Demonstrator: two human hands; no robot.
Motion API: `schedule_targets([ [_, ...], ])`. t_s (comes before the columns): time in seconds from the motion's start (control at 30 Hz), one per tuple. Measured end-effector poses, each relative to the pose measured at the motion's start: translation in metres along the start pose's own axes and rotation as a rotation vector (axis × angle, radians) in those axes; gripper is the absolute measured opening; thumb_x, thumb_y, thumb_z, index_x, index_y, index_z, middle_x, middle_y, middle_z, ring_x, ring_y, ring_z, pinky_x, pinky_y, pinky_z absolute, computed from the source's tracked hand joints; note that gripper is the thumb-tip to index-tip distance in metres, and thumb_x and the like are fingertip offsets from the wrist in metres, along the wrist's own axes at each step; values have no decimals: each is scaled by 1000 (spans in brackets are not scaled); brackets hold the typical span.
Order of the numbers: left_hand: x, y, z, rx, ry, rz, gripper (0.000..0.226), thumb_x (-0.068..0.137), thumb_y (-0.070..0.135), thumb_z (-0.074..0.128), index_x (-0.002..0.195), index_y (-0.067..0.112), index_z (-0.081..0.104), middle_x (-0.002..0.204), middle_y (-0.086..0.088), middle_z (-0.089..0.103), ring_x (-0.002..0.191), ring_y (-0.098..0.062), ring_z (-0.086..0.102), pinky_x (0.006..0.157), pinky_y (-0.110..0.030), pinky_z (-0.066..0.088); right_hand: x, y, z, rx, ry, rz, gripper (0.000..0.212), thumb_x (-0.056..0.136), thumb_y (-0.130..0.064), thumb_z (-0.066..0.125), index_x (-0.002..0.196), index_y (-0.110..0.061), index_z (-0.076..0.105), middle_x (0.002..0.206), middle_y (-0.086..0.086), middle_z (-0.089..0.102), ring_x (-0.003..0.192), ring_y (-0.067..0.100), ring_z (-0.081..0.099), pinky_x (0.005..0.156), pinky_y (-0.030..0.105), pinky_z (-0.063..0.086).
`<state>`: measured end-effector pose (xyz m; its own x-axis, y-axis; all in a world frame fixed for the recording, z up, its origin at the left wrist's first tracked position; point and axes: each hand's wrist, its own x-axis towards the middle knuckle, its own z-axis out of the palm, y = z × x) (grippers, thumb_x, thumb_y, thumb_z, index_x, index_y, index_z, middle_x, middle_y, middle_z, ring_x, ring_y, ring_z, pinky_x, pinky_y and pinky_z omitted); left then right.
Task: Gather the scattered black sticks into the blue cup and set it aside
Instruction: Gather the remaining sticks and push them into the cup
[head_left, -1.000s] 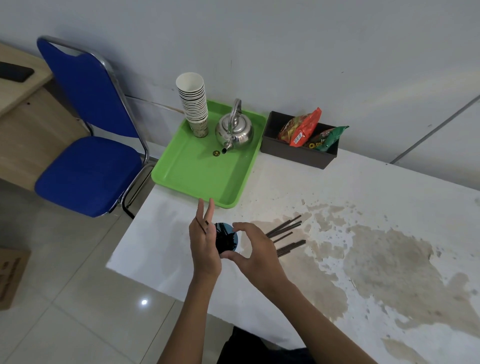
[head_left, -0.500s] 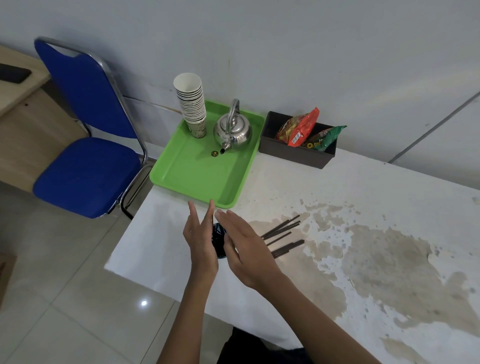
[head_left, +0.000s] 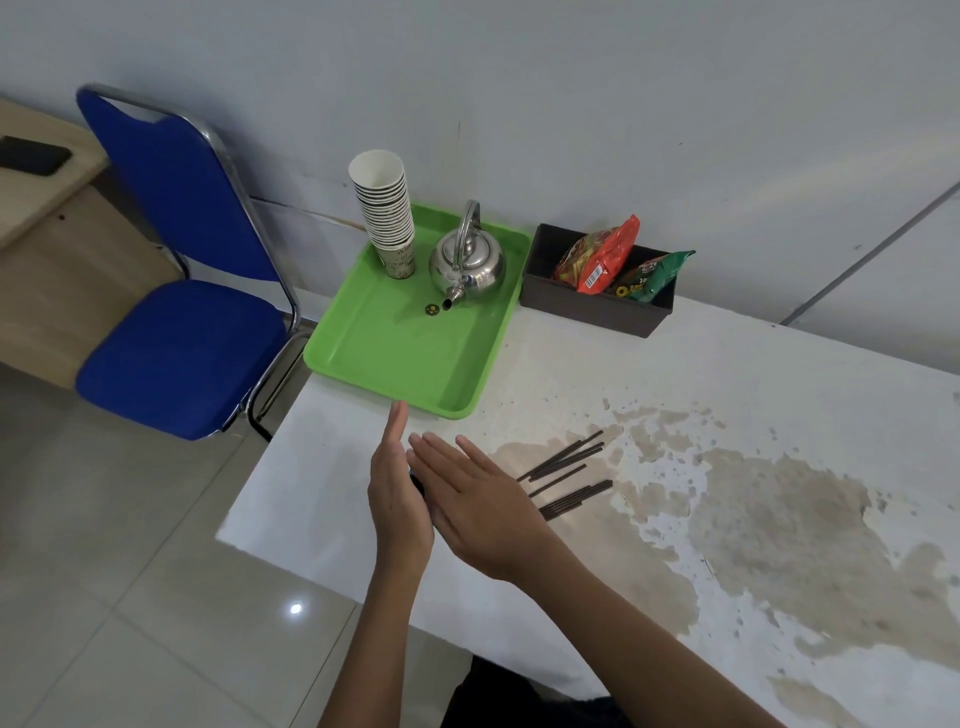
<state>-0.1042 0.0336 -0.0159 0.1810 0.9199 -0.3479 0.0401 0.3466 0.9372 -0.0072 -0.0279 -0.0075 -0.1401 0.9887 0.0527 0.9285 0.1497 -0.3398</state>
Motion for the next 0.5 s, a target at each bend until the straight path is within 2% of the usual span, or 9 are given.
schedule_targets([
  [0.07,-2,0,0,-37,-3,-45,43,100,53,31,139,51,49,141,31,45,144,1,32,123,-40,23,-5,2,7,-69,-29,-46,51,100,-31,34,147,-10,34,154,7,35,145,18,26,121,37,15],
  [0.13,-7,-1,0,-11,-7,-30,44,104,47,28,144,44,46,145,28,44,143,3,32,123,-37,23,-9,3,12,-105,-43,-69,53,97,-30,42,146,-10,35,152,8,38,144,21,29,119,39,19],
  [0.2,-10,-3,0,23,-14,-20,43,107,44,26,146,44,43,148,22,42,141,3,34,119,-32,29,-10,3,14,-103,-26,-59,56,95,-26,46,147,-9,32,154,8,34,145,21,26,120,38,21],
  [0.27,-11,-4,0,57,-25,-23,43,107,45,24,146,46,41,148,18,42,138,0,38,106,-22,38,-11,4,14,-77,-7,-18,58,96,-23,44,149,-10,27,158,7,25,147,21,18,121,37,16],
  [0.33,-13,-4,0,94,-17,-20,44,108,43,22,148,45,39,147,15,44,137,-4,42,96,-16,40,-12,5,15,-77,-15,10,57,97,-22,41,150,-10,24,159,6,22,148,20,15,121,37,16],
  [0.47,-18,-3,-5,141,-17,10,45,108,43,20,149,43,38,153,10,40,140,-2,38,112,-27,36,-18,9,16,-45,-63,21,56,98,-24,38,151,-13,23,158,3,26,148,20,15,120,39,18],
  [0.5,-18,-4,-7,183,-39,17,44,108,44,20,149,45,37,152,13,40,137,4,38,111,-23,35,-19,10,16,-42,-69,19,55,99,-25,37,151,-14,23,158,1,26,148,20,14,120,39,16],
])
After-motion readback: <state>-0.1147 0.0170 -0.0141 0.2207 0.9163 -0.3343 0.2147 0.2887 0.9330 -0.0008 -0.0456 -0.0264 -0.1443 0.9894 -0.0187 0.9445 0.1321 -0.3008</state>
